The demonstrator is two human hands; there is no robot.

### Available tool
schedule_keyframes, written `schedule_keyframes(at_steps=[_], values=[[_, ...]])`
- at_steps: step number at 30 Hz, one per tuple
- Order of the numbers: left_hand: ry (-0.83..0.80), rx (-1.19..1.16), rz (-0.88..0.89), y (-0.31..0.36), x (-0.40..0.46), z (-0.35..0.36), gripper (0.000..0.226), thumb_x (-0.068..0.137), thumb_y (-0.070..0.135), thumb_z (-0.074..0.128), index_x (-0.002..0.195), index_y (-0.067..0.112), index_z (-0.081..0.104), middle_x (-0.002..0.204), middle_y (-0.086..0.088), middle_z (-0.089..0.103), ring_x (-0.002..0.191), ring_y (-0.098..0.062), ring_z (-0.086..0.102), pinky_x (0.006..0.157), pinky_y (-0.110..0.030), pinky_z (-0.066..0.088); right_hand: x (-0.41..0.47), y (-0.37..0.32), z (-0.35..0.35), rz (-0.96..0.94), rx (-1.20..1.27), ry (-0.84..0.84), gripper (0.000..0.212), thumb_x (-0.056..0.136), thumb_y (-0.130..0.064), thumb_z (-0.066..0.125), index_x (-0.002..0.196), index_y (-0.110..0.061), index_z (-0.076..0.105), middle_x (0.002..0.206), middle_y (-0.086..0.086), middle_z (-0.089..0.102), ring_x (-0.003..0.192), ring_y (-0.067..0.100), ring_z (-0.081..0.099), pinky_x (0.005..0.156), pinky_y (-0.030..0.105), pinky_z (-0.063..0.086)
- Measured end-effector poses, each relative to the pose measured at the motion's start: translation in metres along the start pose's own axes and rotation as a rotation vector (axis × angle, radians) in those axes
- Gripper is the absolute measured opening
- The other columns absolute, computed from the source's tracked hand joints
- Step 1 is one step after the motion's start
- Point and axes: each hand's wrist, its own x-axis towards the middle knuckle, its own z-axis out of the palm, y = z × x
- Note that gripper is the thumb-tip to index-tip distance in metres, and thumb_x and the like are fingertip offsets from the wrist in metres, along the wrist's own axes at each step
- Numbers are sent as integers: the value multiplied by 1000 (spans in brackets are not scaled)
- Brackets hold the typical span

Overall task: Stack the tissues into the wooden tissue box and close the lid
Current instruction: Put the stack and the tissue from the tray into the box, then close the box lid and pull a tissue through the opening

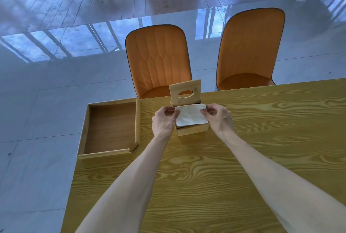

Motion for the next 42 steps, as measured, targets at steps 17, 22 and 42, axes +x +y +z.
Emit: schedule_keyframes(at_steps=[17, 22, 42], values=[[74, 179, -27, -2, 15, 15, 41, 86, 36, 74, 121, 27, 56, 89, 11, 65, 84, -16, 66, 72, -40, 57, 22, 4, 23, 99, -119, 67, 32, 85, -38, 73, 107, -19, 59, 90, -2, 70, 76, 15, 65, 65, 31, 55], [34, 138, 5, 0, 17, 12, 38, 92, 41, 65, 126, 26, 57, 103, 4, 69, 88, -16, 66, 76, -39, 58, 25, 3, 17, 72, -67, 32, 37, 89, -48, 62, 112, -19, 59, 93, -5, 68, 81, 14, 65, 71, 33, 56], [-61, -198, -206, 62, 23, -6, 51, 96, 57, 48, 130, 21, 64, 112, 3, 58, 105, -16, 50, 87, -35, 36, 53, -63, -18, 575, 439, -358, 92, 79, -74, 56, 147, -13, 41, 152, 15, 42, 137, 38, 40, 111, 61, 32]])
